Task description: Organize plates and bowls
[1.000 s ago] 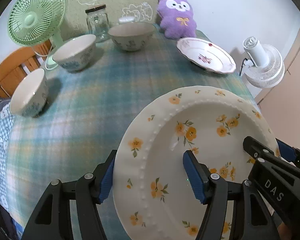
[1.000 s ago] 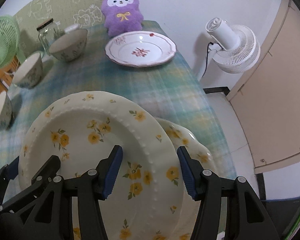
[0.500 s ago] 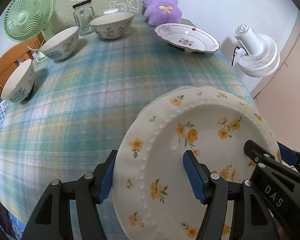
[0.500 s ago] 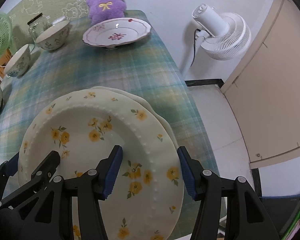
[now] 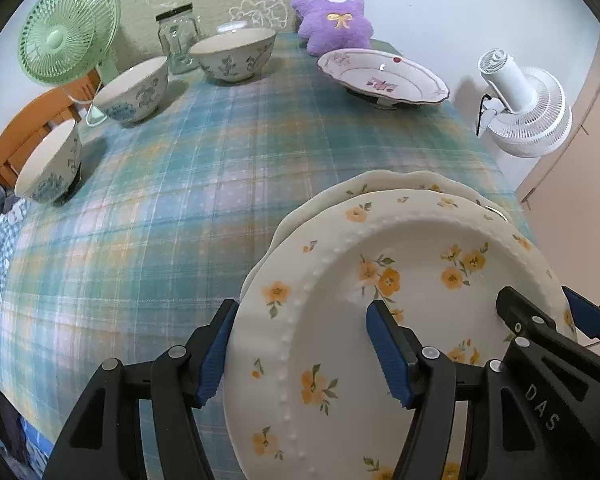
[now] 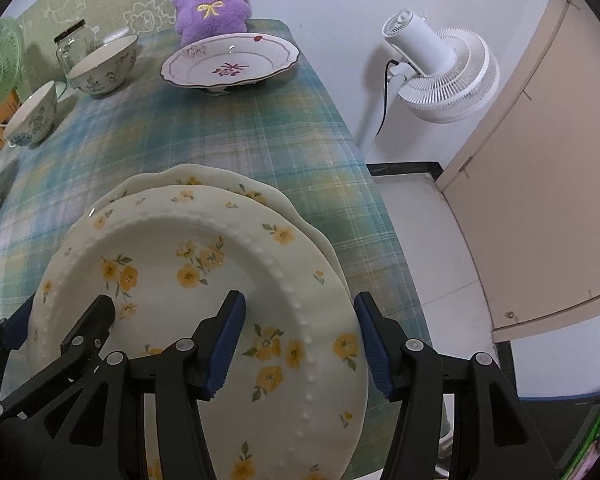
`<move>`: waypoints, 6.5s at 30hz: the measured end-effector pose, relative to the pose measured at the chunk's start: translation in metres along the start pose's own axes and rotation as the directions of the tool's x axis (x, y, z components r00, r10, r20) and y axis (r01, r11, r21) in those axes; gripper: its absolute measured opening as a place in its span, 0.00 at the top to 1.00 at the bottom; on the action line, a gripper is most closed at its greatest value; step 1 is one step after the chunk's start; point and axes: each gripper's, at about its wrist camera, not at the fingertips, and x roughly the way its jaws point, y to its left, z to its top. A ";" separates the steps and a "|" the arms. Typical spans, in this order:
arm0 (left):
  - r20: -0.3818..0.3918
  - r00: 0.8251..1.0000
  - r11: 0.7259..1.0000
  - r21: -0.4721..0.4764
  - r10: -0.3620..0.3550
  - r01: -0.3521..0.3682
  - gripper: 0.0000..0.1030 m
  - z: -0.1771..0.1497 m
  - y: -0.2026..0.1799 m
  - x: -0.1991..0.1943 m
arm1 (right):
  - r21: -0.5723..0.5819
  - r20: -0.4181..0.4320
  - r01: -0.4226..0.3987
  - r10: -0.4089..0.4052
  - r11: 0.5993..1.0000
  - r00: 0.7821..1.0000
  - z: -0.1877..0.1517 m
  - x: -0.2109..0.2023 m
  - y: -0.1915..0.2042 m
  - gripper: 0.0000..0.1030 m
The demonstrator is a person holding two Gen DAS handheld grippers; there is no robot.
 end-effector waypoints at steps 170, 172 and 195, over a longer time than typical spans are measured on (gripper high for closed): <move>-0.064 0.996 0.976 0.201 -0.070 0.081 0.61 0.030 -0.008 -0.018 | 0.149 -0.080 0.021 -0.009 0.989 0.997 0.018 -0.011 -0.002 0.62; -0.056 0.996 0.973 0.218 -0.064 0.074 0.62 0.027 -0.010 -0.018 | 0.161 -0.092 0.023 -0.008 0.987 0.996 0.014 -0.008 -0.003 0.62; -0.036 0.999 0.949 0.314 0.019 -0.006 0.50 0.017 -0.028 -0.014 | 0.088 -0.118 0.108 -0.098 0.990 0.988 0.013 -0.007 0.007 0.61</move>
